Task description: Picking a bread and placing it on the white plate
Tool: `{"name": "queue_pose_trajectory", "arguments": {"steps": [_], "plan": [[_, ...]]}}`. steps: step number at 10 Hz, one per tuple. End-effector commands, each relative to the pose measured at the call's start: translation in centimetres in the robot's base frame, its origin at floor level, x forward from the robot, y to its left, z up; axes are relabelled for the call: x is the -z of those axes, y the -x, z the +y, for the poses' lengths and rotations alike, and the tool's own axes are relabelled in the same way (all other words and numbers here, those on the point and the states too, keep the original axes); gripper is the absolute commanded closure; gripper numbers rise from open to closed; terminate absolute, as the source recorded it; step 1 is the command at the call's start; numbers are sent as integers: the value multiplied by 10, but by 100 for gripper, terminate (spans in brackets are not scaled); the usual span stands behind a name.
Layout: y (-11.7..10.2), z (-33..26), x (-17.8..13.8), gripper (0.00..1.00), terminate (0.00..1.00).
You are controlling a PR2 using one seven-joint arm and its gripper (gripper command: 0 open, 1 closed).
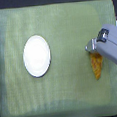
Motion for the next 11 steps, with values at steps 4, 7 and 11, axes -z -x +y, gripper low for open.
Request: {"name": "queue_pose_trajectory", "arguments": {"steps": [4,7,11], "plan": [[-10,-12,-13,100,0],[-11,-11,-21,100,0],[-6,3,-59,100,0]]}}
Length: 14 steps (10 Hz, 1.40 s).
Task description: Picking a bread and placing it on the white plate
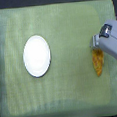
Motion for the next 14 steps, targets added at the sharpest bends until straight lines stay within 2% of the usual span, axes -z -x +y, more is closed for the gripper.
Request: {"name": "queue_pose_trajectory", "arguments": {"steps": [1,2,4,5,6,8,10,12,14], "plan": [[-1,22,-58,100,0],[-10,40,-92,100,0],[-29,67,-122,100,0],[-43,99,-140,100,0],[-46,120,-146,100,0],[-42,189,-140,100,0],[-23,284,-118,100,0],[-15,327,-102,100,0],[-4,390,-73,100,0]]}}
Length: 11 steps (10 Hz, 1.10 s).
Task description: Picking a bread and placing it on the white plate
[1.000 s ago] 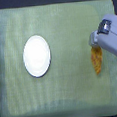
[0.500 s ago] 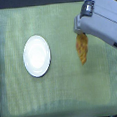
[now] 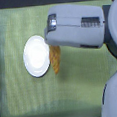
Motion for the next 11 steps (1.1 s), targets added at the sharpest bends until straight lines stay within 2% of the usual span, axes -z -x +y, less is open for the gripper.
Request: {"name": "queue_pose_trajectory", "arguments": {"steps": [1,4,11], "plan": [[12,106,50,100,0],[-18,112,64,100,0],[-17,125,71,100,0]]}}
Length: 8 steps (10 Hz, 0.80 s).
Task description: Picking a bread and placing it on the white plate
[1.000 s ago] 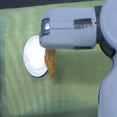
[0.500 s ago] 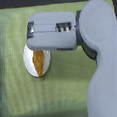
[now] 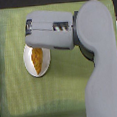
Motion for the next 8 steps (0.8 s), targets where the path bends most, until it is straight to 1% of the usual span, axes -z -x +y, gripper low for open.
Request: {"name": "queue_pose_trajectory", "arguments": {"steps": [1,4,8], "plan": [[-1,3,-2,0,0],[2,7,-1,0,0],[1,5,-5,0,0]]}}
